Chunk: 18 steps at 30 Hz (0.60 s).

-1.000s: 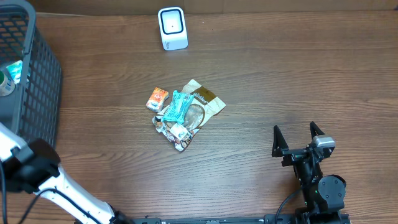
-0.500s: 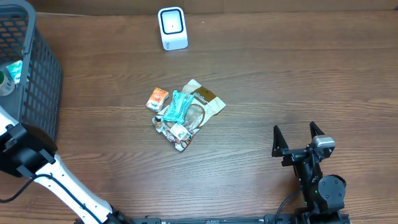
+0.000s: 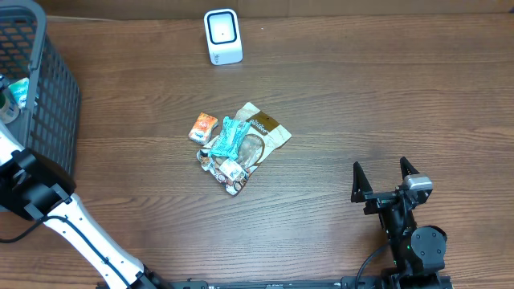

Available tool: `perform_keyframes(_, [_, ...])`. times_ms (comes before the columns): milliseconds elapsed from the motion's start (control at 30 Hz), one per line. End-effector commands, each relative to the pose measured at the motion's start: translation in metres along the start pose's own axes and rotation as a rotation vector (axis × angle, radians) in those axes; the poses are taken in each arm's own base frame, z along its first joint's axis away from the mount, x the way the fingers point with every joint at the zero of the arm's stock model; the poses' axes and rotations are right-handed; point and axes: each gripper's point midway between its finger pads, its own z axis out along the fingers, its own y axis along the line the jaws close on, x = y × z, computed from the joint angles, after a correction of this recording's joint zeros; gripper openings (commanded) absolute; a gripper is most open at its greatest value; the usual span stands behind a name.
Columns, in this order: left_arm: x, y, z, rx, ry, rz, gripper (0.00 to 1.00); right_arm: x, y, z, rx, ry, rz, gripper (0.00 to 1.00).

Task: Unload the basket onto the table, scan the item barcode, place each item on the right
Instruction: 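Reach the left gripper into the basket toward the green-capped jar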

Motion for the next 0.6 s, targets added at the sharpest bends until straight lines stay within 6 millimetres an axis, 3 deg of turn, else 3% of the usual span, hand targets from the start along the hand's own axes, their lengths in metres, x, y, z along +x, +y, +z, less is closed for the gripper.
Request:
perform_keyframes(0, [0.007,-0.006,0.013,-0.019,0.006,0.034,0.93,0.003,0.001,0.0,-0.008,0.001,0.004,1.0])
perform_keyframes(567, [0.017,-0.008,0.03,-0.022,0.032,0.041,0.93,0.003,0.001,0.0,-0.008,0.001,0.004,1.0])
